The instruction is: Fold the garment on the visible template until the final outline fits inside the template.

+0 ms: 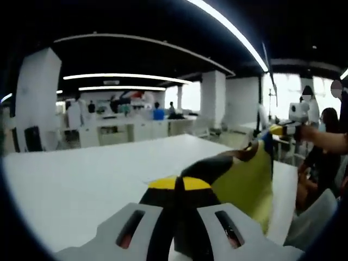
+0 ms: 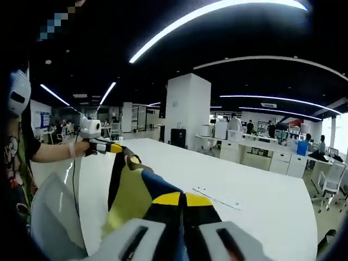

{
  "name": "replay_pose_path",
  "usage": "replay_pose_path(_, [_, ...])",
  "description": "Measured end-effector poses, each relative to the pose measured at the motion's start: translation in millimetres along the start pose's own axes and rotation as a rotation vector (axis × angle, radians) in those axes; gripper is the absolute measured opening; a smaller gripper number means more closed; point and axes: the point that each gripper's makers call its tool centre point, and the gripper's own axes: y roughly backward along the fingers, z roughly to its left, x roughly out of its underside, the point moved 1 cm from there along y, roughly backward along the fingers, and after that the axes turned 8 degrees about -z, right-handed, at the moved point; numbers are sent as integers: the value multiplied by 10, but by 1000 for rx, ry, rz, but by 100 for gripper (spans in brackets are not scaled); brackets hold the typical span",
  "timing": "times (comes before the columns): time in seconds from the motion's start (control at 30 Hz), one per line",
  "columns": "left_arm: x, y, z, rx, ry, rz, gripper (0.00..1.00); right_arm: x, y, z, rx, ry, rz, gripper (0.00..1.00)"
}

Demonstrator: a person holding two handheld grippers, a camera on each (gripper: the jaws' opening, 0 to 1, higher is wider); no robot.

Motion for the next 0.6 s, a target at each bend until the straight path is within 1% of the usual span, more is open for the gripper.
replay_pose_path(0.07, [-29,-97,66,2,-7,-2,0,-40,-93,-76,8,-12,-13,0])
replay_pose_path(0.13, [-60,-153,101,7,-11,-4,0,-62,-197,-208,9,-14,-15,0])
replay_pose_path(0.23, [-144,-292,167,18,-23,-10,0,-107,-268,-302,16,4,-15,0])
replay_pose_path(0.33, [-200,-428,256,25,-32,-15,0,-157,-351,-419,24,10,-23,0])
replay_pose_path(0.4, [-211,-525,313,31,-26,-19,0,-170,-430,-536,24,4,-32,0])
replay_pose_path(0.5, [-186,-683,387,38,-29,-21,0,-139,-549,-700,28,-3,-36,0])
replay_pose_path(0.53, [-133,-757,427,40,-25,-9,0,-111,-591,-747,28,-8,-34,0])
replay_pose_path(0.57, [-87,-808,457,40,-25,0,0,-41,-656,-822,33,-30,-23,0])
replay_pose_path(0.6, [-32,-854,491,41,-26,12,0,17,-707,-876,36,-31,-12,0])
